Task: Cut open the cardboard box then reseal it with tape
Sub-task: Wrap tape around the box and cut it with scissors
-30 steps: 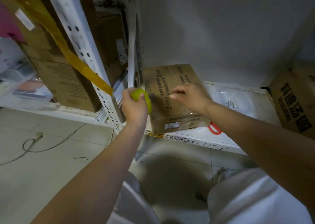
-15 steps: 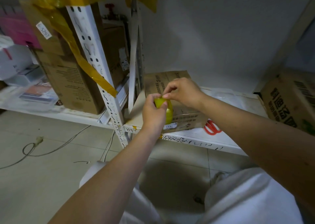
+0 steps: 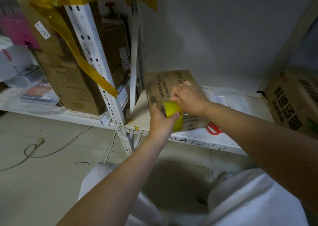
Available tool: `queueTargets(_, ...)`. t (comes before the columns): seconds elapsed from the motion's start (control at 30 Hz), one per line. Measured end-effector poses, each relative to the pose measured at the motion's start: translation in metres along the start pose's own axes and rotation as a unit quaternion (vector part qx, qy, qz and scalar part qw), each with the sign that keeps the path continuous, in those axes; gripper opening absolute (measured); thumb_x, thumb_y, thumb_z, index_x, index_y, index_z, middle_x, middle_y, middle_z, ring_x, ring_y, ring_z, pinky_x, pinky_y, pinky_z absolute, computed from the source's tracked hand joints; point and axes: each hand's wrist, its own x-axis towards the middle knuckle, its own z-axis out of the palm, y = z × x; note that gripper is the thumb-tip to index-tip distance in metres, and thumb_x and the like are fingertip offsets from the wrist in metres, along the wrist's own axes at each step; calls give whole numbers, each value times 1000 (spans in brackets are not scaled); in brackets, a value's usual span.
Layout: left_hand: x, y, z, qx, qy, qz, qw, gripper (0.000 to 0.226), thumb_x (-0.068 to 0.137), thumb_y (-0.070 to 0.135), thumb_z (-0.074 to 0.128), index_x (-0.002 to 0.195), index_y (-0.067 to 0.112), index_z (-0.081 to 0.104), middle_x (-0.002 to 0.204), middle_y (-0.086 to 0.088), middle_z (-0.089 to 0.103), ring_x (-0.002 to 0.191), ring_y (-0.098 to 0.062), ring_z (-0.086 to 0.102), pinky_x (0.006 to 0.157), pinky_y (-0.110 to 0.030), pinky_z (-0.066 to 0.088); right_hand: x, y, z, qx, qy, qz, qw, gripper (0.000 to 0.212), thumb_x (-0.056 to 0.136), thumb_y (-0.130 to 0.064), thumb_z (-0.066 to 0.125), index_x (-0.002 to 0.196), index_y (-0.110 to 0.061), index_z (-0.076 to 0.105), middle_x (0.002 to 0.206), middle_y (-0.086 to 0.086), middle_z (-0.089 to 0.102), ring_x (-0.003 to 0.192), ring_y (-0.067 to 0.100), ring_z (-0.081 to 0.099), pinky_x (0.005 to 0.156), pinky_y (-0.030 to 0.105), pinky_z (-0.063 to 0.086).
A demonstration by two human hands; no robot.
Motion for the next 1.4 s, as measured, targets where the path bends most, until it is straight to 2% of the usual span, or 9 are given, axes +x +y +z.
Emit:
queueTargets(0.07, -1, -10, 4, 13, -2, -12, 1000, 30, 86, 10, 68, 104, 27, 51, 110, -10, 65, 103, -28, 64, 90, -46, 53, 0, 4, 3, -6, -15, -9, 1000, 8, 96, -27, 51, 94, -21, 55, 98, -5, 57, 103, 18, 42, 78, 29, 30)
queueTargets(0.13, -2, -20, 7, 42, 0, -23, 999, 18, 88, 17, 65, 102, 23, 56, 109, -12, 65, 102, -30, 63, 92, -48, 52, -3, 5, 8, -5, -32, -22, 999, 8, 96, -26, 51, 89, -22, 52, 91, -7, 52, 97, 15, 40, 76, 29, 29)
queueTargets(0.23, 1, -36, 10, 58, 12, -67, 996, 22, 88, 22, 63, 109, 15, 63, 107, -13, 66, 100, -33, 63, 90, -46, 53, -7, 9, 21, 5, -53, -48, 997, 13, 97, -25, 51, 84, -22, 47, 87, -6, 53, 90, 11, 37, 74, 29, 32)
queueTargets(0.37, 12, -46, -1, -18, 62, -227, 972, 26, 87, 21, 69, 109, 11, 60, 107, -14, 66, 97, -36, 65, 87, -51, 54, -10, 9, 36, 26, -43, -77, 996, 15, 96, -28, 52, 83, -27, 45, 84, -6, 52, 88, 12, 42, 73, 32, 41)
queueTargets(0.43, 20, -52, -8, -22, 61, -265, 962, 33, 86, 22, 71, 112, 8, 56, 108, -16, 65, 93, -35, 65, 83, -48, 55, -7, 9, 41, 37, -59, -69, 995, 16, 96, -30, 51, 81, -30, 43, 88, -4, 53, 88, 15, 47, 74, 33, 43)
queueTargets(0.73, 44, -63, -17, -22, 64, -293, 954, 48, 80, 21, 77, 118, 3, 55, 109, -19, 67, 97, -38, 66, 90, -55, 53, 45, 12, 64, 62, -190, 10, 980, 11, 96, -29, 53, 88, -22, 55, 97, -5, 56, 98, 11, 43, 80, 27, 31)
queueTargets(0.93, 56, -62, -22, -37, 63, -302, 950, 41, 81, 19, 76, 110, 8, 49, 110, -19, 65, 97, -38, 66, 88, -56, 53, 63, 14, 74, 55, -208, 5, 977, 11, 95, -27, 55, 85, -22, 54, 97, -3, 58, 94, 15, 52, 78, 29, 38)
queueTargets(1.07, 58, -63, -20, -46, 56, -310, 948, 48, 79, 18, 77, 119, 4, 54, 110, -19, 66, 96, -38, 66, 88, -57, 53, 65, 16, 76, 52, -217, 2, 975, 11, 95, -27, 55, 86, -21, 53, 94, -4, 57, 93, 15, 51, 77, 28, 35)
queueTargets(1.4, 59, -69, -20, -54, 54, -321, 944, 52, 80, 20, 76, 124, 6, 53, 112, -19, 66, 96, -38, 66, 86, -58, 53, 65, 16, 86, 31, -204, 7, 979, 25, 91, -37, 60, 71, -31, 46, 89, -9, 55, 102, 18, 46, 90, 37, 42)
